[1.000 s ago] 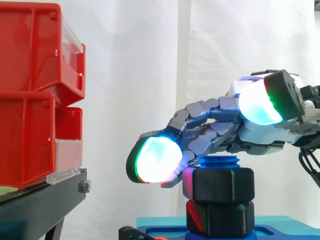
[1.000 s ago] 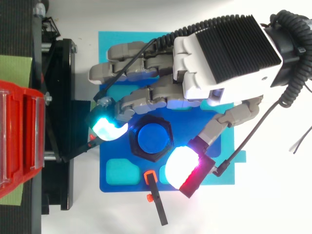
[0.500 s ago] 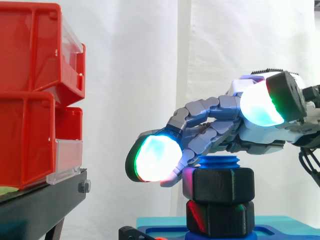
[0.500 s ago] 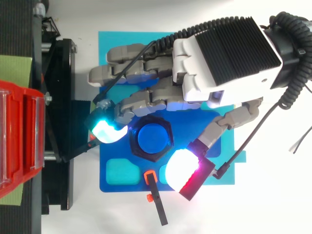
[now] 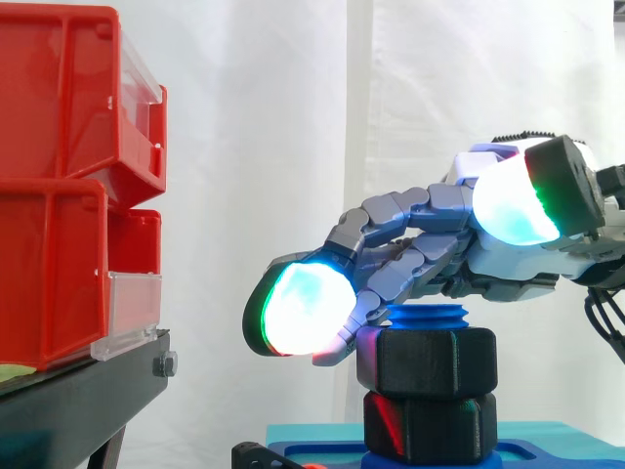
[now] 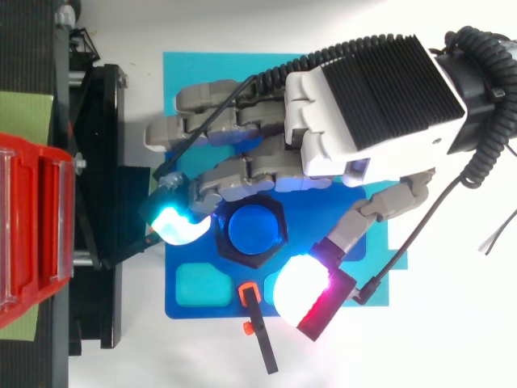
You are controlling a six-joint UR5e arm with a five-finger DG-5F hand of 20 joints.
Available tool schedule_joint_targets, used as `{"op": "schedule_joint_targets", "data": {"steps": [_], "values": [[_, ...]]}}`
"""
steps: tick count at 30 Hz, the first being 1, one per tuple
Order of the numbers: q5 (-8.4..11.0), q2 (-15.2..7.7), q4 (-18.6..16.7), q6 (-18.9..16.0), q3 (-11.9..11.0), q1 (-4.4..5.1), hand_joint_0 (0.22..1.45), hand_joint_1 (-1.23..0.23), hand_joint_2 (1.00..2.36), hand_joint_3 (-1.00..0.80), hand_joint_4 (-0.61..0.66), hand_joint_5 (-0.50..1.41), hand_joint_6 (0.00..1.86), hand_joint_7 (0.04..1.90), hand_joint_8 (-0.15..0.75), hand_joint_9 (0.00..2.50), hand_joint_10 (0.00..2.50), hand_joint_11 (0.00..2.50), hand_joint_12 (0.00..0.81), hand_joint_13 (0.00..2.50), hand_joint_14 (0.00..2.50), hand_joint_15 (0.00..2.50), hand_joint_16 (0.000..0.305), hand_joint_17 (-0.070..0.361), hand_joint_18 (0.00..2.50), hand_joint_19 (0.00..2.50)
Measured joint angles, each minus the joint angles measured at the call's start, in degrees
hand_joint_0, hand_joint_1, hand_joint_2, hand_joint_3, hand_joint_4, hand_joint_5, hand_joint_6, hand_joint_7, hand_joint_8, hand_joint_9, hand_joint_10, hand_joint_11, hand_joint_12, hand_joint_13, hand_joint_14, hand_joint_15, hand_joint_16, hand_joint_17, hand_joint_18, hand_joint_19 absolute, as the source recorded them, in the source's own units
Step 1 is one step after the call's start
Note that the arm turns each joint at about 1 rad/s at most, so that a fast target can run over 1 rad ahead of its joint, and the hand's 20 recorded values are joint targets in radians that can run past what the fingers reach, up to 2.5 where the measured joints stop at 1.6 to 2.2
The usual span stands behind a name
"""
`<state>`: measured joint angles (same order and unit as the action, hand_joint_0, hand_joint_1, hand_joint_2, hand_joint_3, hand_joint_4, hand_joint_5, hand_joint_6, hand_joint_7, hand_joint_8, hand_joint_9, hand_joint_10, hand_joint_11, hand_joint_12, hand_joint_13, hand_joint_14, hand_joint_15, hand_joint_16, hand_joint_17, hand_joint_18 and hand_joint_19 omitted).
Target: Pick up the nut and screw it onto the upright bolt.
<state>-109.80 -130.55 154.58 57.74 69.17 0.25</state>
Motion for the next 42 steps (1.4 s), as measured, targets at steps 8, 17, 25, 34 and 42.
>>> {"op": "schedule_joint_targets", "data": {"steps": [8,17,25,34,42], "values": [[0.02,0.0,0.0,0.0,0.0,0.03,0.48,-0.29,1.00,-0.50,0.22,-0.16,0.50,0.80,0.237,0.40,0.00,0.00,0.316,0.10,0.00,0.00,0.036,0.080,0.00,0.00],[0.03,0.0,0.2,-0.5,0.0,0.03,0.48,-0.29,1.00,-0.50,0.22,-0.15,0.50,0.81,0.238,0.41,0.00,0.00,0.317,0.11,0.00,0.00,0.036,0.081,0.00,0.00],[0.03,0.0,0.3,-1.1,0.0,0.02,0.48,-0.30,1.00,-0.50,0.21,-0.17,0.50,0.80,0.239,0.41,0.00,0.00,0.317,0.11,0.00,0.00,0.035,0.080,0.00,0.00],[0.03,0.0,0.5,-1.2,0.0,0.01,0.48,-0.29,1.00,-0.50,0.21,-0.17,0.50,0.80,0.242,0.40,0.00,0.00,0.319,0.11,0.00,0.00,0.036,0.080,0.00,0.00],[0.03,0.0,0.5,-1.1,0.0,-0.02,0.48,-0.29,1.00,-0.50,0.21,-0.17,0.50,0.80,0.243,0.40,0.00,0.00,0.319,0.11,0.00,0.00,0.036,0.081,0.00,0.00]]}}
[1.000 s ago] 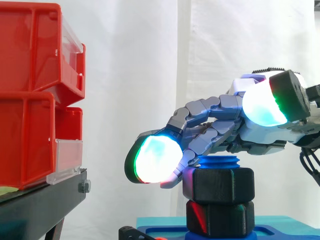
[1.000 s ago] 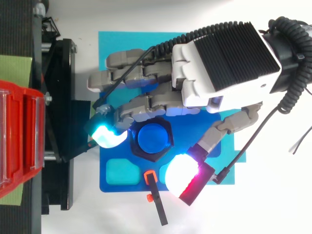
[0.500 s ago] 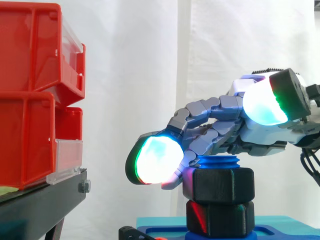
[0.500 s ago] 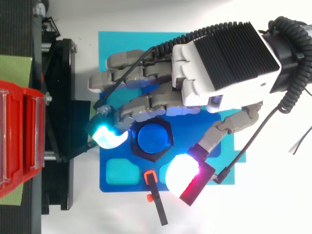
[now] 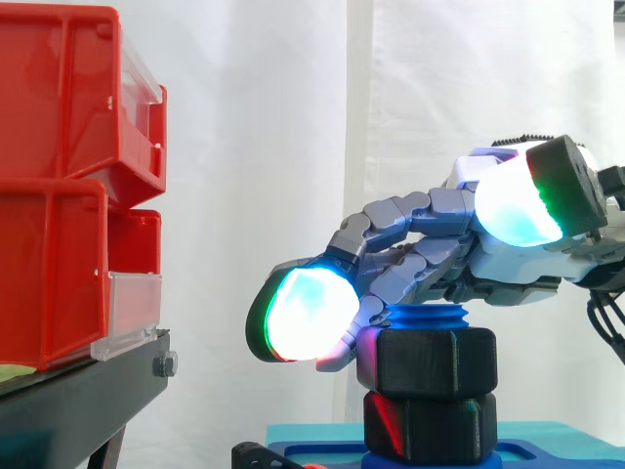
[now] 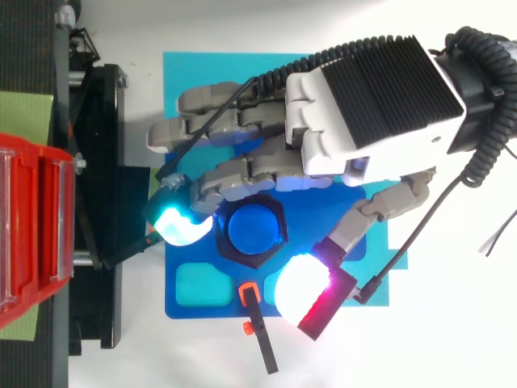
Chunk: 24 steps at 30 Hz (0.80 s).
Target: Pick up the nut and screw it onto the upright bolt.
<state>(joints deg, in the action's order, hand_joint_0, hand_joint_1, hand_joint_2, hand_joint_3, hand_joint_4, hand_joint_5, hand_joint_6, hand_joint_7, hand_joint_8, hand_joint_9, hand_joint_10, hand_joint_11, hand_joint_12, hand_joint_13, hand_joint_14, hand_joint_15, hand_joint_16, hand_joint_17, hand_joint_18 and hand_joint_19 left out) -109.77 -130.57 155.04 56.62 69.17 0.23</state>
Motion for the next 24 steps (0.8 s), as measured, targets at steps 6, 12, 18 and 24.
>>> {"op": "schedule_joint_targets", "data": {"steps": [6,12,18,24], "values": [[0.00,0.0,-0.1,0.1,0.0,0.02,0.48,-0.29,1.00,-0.50,0.22,-0.16,0.50,0.80,0.243,0.40,0.00,0.00,0.320,0.11,0.00,0.00,0.036,0.081,0.00,0.00],[-0.01,0.0,-0.1,0.1,0.0,0.00,0.48,-0.28,1.00,-0.50,0.22,-0.16,0.50,0.81,0.243,0.40,0.00,0.00,0.319,0.11,0.00,0.00,0.037,0.082,0.00,0.00],[-0.06,0.0,-0.2,0.1,0.0,-0.12,0.48,-0.28,1.00,-0.50,0.25,-0.14,0.50,0.91,0.251,0.43,0.00,0.00,0.291,0.16,0.00,0.00,0.031,0.070,0.00,0.00],[-0.07,0.0,0.0,0.1,0.0,-0.27,0.48,-0.28,1.00,-0.50,0.28,-0.12,0.50,1.02,0.264,0.50,0.00,0.00,0.245,0.23,0.00,0.00,0.022,0.050,0.00,0.00]]}}
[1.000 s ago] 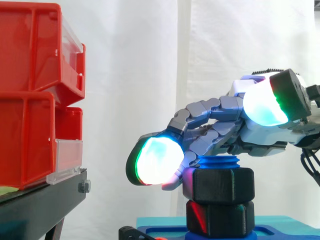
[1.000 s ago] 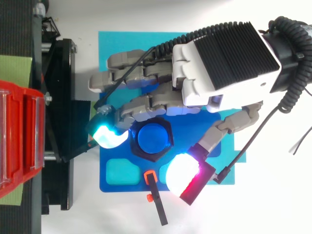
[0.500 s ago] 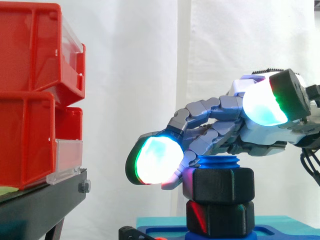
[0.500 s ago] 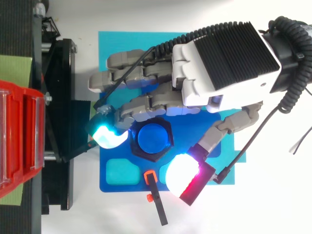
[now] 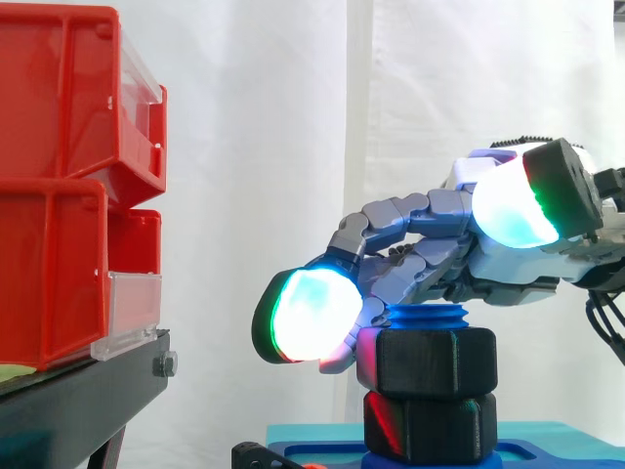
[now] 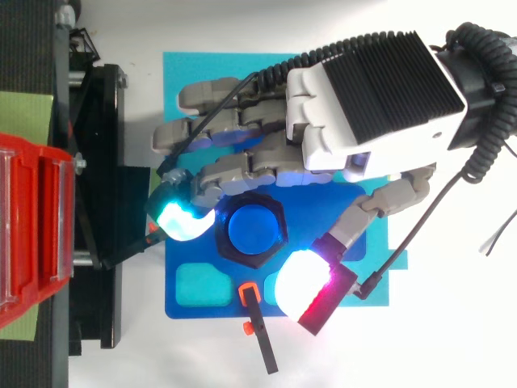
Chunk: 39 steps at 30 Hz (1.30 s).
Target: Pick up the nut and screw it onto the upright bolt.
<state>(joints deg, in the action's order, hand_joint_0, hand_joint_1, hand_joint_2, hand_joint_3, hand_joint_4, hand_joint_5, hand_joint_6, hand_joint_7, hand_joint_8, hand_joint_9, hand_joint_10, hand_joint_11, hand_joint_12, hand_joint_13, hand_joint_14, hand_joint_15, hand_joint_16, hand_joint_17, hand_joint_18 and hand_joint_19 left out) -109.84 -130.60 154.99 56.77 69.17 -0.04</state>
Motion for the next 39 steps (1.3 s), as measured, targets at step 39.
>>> {"op": "schedule_joint_targets", "data": {"steps": [39], "values": [[-1.41,0.1,-0.3,-0.1,0.0,-2.06,0.52,-0.35,1.00,-0.50,0.11,0.01,0.64,1.32,0.260,1.06,0.00,0.00,0.170,0.67,0.00,0.00,0.008,0.019,0.28,0.00]]}}
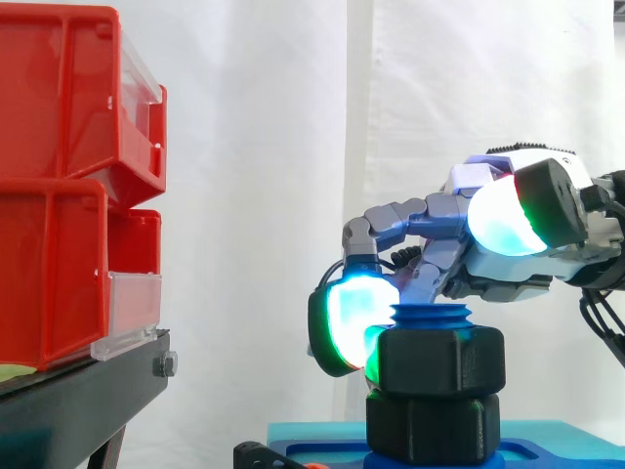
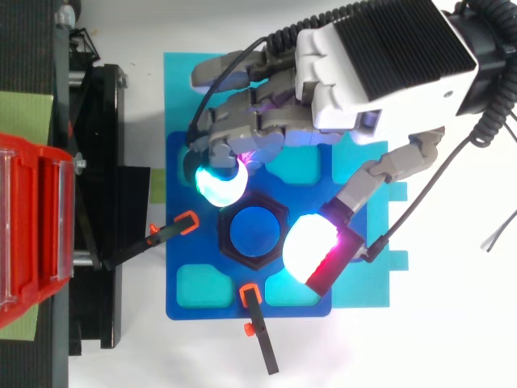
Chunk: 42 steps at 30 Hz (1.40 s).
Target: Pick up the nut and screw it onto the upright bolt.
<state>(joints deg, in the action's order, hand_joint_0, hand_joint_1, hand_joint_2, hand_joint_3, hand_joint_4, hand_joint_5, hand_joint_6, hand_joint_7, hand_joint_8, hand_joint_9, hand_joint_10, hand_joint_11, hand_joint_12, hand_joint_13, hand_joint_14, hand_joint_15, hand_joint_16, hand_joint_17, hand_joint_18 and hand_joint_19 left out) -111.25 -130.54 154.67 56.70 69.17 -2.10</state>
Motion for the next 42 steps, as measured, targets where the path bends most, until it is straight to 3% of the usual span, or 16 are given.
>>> {"op": "schedule_joint_targets", "data": {"steps": [5,6,9,14,18,22,32,37,42], "values": [[-1.52,0.0,0.1,-0.1,0.0,-0.63,0.53,-0.36,1.00,-0.50,0.07,0.03,0.68,1.24,0.244,1.24,0.00,0.00,0.159,0.81,0.00,0.00,0.005,0.011,0.40,0.00],[-1.67,0.0,0.1,-0.1,0.0,-0.67,0.53,-0.37,1.00,-0.50,0.05,0.04,0.69,1.21,0.226,1.40,0.00,0.02,0.140,0.93,0.00,0.00,0.004,0.009,0.54,0.00],[-1.94,0.0,0.0,-0.1,-0.4,-0.75,0.52,-0.39,1.00,-0.50,0.06,0.05,0.70,1.19,0.209,1.53,0.00,0.06,0.127,1.03,0.00,0.00,0.002,0.005,0.66,0.00],[-2.41,0.0,0.2,-0.1,-1.3,-1.05,0.51,-0.41,1.00,-0.50,0.06,0.06,0.69,1.20,0.183,1.65,0.00,0.12,0.121,1.11,0.00,0.00,0.002,0.004,0.76,0.00],[-3.87,0.0,0.4,-0.4,-2.2,-1.57,0.51,-0.40,1.00,-0.50,0.05,0.05,0.69,1.22,0.198,1.67,0.00,0.16,0.130,1.10,0.00,0.00,0.003,0.006,0.77,0.00],[-4.84,0.0,1.6,-1.2,-3.5,-1.96,0.50,-0.37,1.00,-0.50,0.14,0.05,0.50,1.49,0.267,1.52,0.00,0.14,0.184,0.97,0.00,0.00,0.008,0.018,0.60,0.00],[-5.87,0.0,4.8,-1.5,-6.3,-2.22,0.48,-0.37,1.00,-0.50,0.26,-0.07,0.50,1.05,0.280,1.15,0.00,0.04,0.244,0.74,0.00,0.00,0.019,0.043,0.41,0.00],[-5.68,0.0,4.9,-1.5,-6.5,-1.74,0.48,-0.37,1.00,-0.50,0.24,-0.13,0.50,0.85,0.269,0.94,0.00,0.00,0.272,0.61,0.00,0.00,0.023,0.052,0.26,0.00],[-5.30,0.0,4.1,-1.2,-6.5,-1.06,0.47,-0.37,1.00,-0.50,0.22,-0.14,0.50,0.78,0.260,0.82,0.00,0.00,0.284,0.50,0.00,0.00,0.026,0.059,0.16,0.00]]}}
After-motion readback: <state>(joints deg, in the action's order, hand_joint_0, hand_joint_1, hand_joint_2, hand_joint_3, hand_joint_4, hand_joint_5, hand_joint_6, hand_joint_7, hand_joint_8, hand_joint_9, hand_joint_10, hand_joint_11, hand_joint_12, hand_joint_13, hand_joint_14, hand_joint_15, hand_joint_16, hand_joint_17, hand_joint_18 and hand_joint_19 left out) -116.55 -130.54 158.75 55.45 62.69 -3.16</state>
